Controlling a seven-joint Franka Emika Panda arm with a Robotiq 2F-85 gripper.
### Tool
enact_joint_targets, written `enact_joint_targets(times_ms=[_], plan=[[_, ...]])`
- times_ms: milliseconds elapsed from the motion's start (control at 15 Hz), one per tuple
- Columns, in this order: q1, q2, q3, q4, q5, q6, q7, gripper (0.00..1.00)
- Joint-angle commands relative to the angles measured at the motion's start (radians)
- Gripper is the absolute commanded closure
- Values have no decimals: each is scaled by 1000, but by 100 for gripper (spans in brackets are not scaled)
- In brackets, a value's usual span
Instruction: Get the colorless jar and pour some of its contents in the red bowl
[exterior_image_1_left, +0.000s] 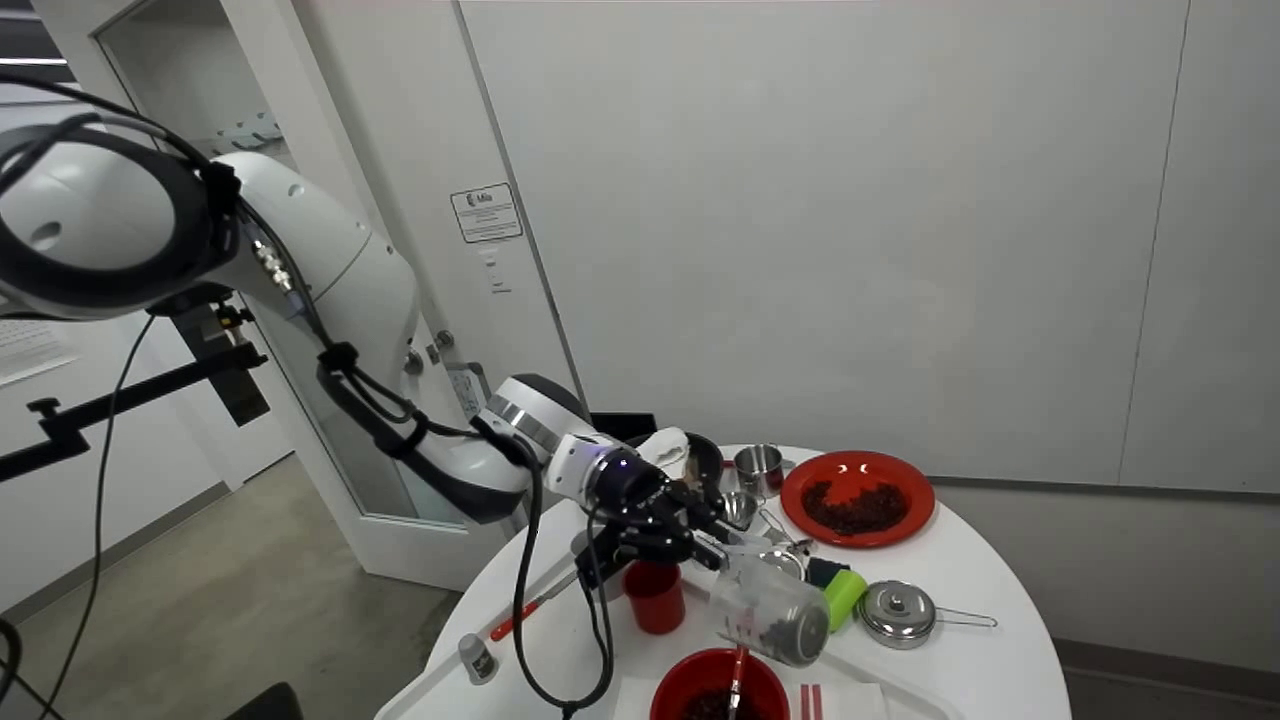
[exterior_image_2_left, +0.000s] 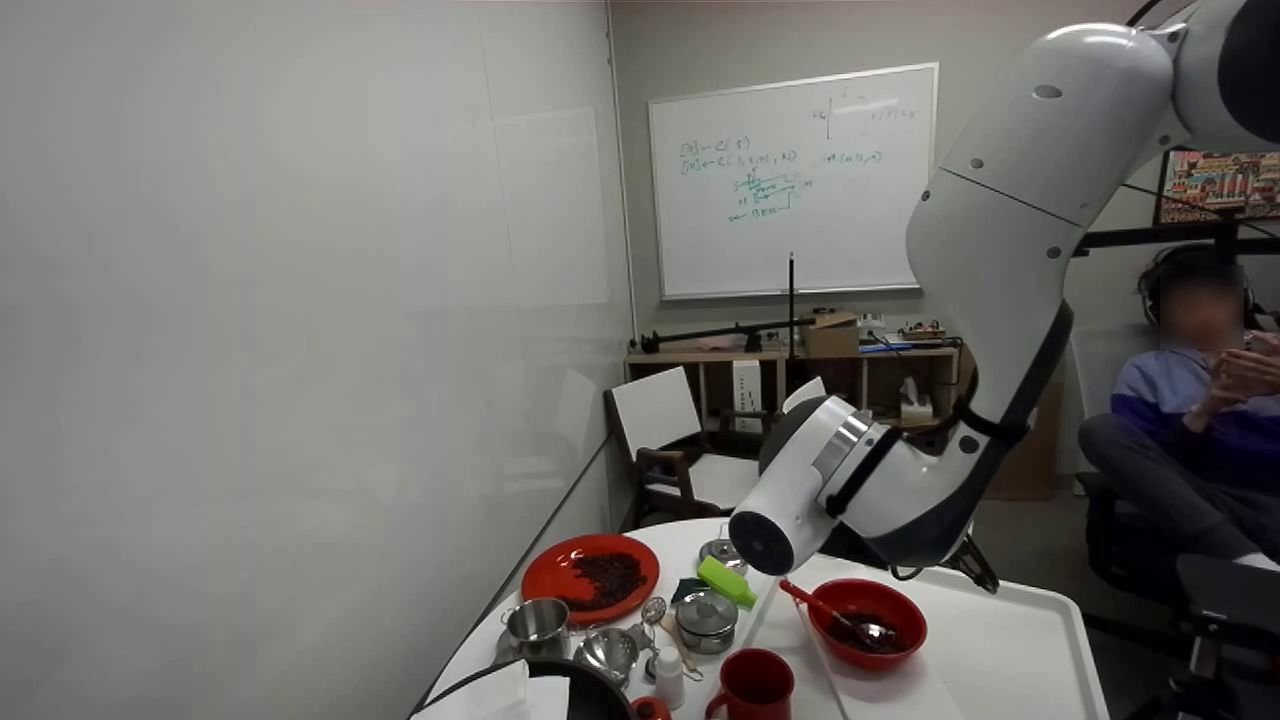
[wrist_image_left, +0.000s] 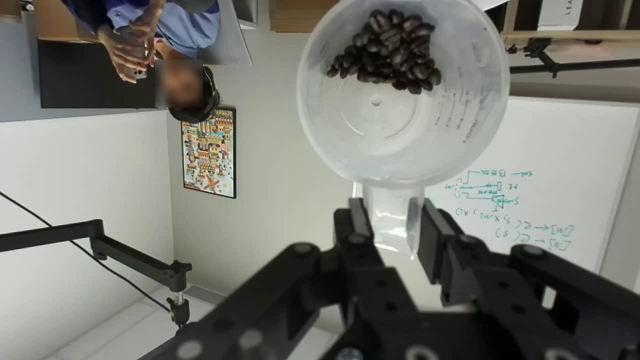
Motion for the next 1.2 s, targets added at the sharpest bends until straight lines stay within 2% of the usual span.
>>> enact_joint_targets(times_ms=[0,467,933,1067,1133], plan=[[60,48,-58,67,-1,-46,0,89],[125,96,-119,102,21,-88,0,89],[139,126,-123,101,30,-140,0,89],[120,115,-102,84,35,-121,-3,89],[29,94,2,84,-9,-156,-6,89]])
